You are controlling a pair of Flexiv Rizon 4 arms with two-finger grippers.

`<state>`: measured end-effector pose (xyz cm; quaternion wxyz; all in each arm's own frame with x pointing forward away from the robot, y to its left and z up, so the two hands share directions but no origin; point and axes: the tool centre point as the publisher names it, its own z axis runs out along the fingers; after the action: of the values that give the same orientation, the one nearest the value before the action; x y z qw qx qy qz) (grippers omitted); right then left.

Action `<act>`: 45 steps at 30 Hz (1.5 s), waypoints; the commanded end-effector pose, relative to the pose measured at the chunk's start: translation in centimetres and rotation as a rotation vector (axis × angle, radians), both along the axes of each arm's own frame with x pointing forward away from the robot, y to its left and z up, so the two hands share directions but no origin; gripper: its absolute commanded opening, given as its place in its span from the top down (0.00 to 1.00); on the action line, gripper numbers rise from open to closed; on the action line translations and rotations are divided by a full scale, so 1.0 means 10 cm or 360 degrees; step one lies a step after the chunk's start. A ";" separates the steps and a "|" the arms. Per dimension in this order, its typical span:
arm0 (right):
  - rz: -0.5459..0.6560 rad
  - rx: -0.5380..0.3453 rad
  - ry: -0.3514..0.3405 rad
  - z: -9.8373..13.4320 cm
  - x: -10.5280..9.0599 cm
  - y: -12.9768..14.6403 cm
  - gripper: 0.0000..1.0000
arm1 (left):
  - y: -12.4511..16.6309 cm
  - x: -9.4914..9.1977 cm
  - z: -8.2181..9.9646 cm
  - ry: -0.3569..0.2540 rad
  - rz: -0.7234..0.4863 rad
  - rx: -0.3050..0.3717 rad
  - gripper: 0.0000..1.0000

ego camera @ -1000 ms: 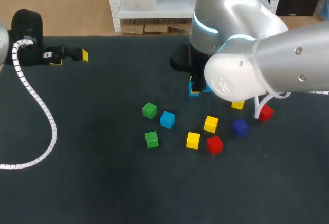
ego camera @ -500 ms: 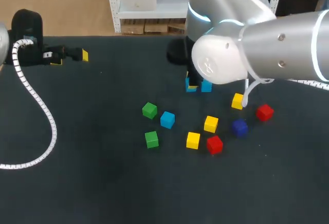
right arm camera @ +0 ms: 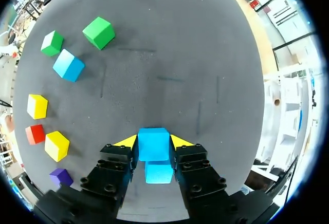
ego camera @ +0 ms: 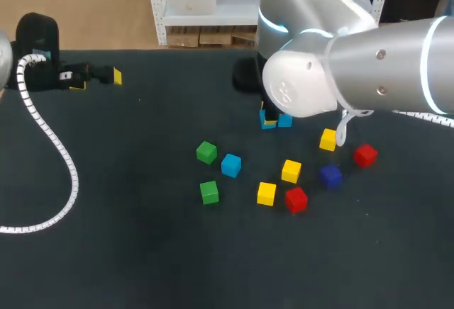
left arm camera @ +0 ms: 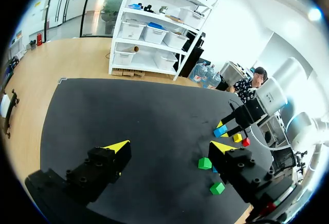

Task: Place the blue cubes, place green cubes on the blue cubes, place the yellow cubes on the green cubes, then place the red cubes on the yellow cubes, and place purple cube on the red cubes.

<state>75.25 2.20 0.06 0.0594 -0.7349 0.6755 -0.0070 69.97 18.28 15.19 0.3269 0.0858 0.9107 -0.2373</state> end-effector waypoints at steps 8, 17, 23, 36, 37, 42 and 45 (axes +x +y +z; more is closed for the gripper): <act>-0.0041 0.0005 -0.0012 -0.05 0.04 0.02 1.00 | 0.02 0.00 -0.01 -0.0010 -0.0010 -0.0014 0.00; -0.0139 0.0014 -0.0018 -0.05 0.11 0.02 1.00 | 0.02 0.00 -0.01 -0.0010 -0.0010 -0.0014 0.00; -0.0197 0.0024 -0.0015 -0.05 0.15 0.02 1.00 | 0.02 0.00 -0.01 -0.0010 -0.0010 -0.0014 0.00; -0.0235 0.0030 -0.0002 -0.04 0.19 0.03 0.99 | 0.02 0.00 -0.01 -0.0010 -0.0010 -0.0014 0.00; -0.0238 0.0029 0.0000 -0.05 0.18 0.03 0.99 | 0.02 0.00 -0.01 -0.0010 -0.0010 -0.0014 0.00; -0.0242 0.0020 0.0019 -0.09 0.15 0.02 0.99 | 0.02 0.00 -0.01 -0.0010 -0.0010 -0.0014 0.00; -0.0248 0.0017 0.0026 -0.10 0.16 0.02 0.96 | 0.02 0.00 -0.01 -0.0010 -0.0010 -0.0014 0.00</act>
<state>76.67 2.29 -0.58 0.0594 -0.6799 0.7309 -0.0034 69.97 18.29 15.19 0.3269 0.0858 0.9107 -0.2373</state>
